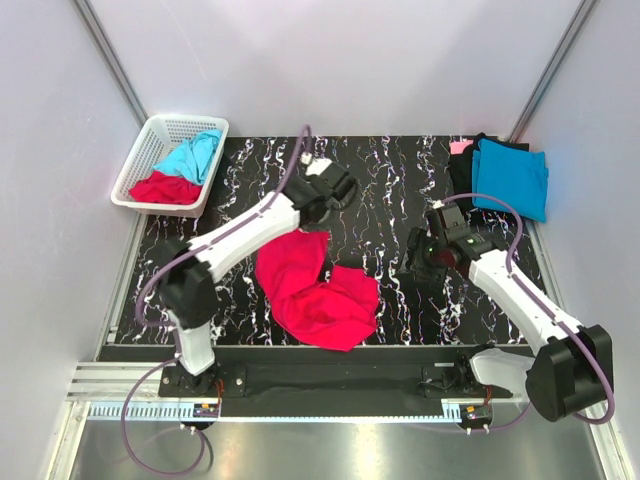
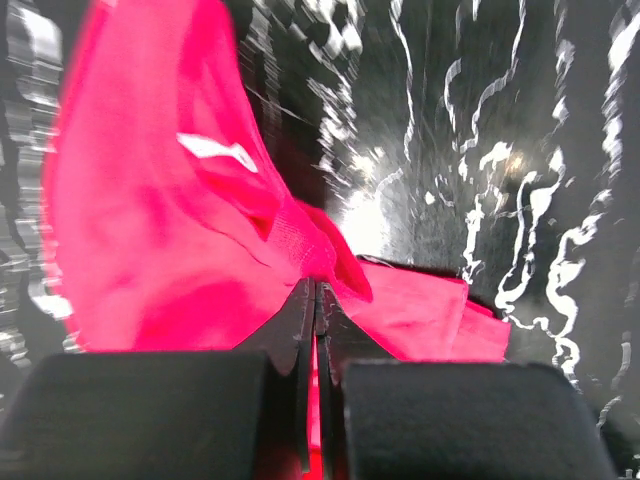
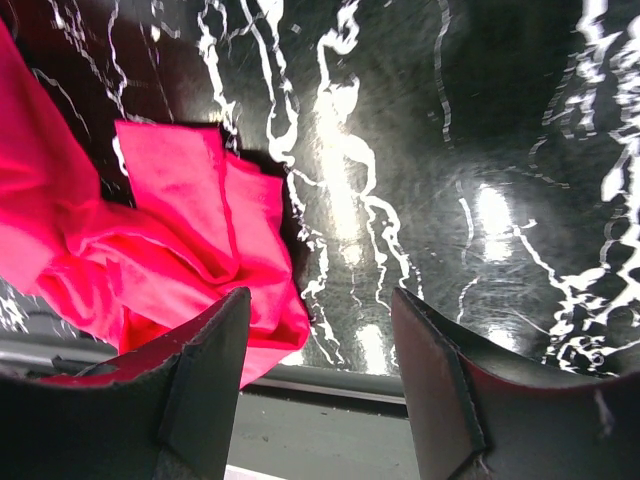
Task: Fold and stack the t-shirts
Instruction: Flatten the tshirt out
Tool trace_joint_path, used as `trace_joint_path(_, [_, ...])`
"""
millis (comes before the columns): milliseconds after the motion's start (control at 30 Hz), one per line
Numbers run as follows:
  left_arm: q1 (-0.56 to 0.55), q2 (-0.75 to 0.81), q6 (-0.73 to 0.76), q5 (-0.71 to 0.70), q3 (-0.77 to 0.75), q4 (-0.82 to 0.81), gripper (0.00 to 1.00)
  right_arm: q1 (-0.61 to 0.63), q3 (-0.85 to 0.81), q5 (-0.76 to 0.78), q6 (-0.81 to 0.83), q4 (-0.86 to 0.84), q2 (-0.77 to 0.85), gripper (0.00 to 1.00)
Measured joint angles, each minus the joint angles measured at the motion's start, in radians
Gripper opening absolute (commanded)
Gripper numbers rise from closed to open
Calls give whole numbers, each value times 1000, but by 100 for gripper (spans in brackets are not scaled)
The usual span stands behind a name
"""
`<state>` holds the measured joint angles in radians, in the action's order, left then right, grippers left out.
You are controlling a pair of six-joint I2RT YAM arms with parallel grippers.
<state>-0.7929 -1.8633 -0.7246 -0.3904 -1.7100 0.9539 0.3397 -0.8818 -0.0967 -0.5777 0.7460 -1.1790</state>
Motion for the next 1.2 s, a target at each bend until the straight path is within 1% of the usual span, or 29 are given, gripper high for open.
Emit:
trace_joint_path(200, [47,187,-16,-128,4,69,0,31,0,-1,0,-15,-48,64])
trace_joint_path(300, [82,252,16,-148,-23,97,0,32,-3,0,0,-17,-68,64])
trace_joint_path(400, [99,198,66,-137,-167,139,0,33,-21,0,2,-19,-106,65])
trace_joint_path(500, [98,60,95,-113,-374,158,0,37,-41,-5,11,-27,-153,65])
trace_joint_path(567, [96,-11,98,-95,-433,161,0,43,-56,-17,24,-36,-199,65])
trace_joint_path(700, [91,-50,91,-84,-426,207,0,76,-88,-35,60,-55,-314,64])
trace_joint_path(833, [92,4,68,-100,-375,224,0,113,-113,-56,87,-68,-382,63])
trace_joint_path(1033, [92,205,20,-148,-249,235,0,135,-175,-80,129,-105,-470,63])
trace_joint_path(1200, [92,348,-5,-171,-206,263,0,137,-232,-100,154,-135,-550,60])
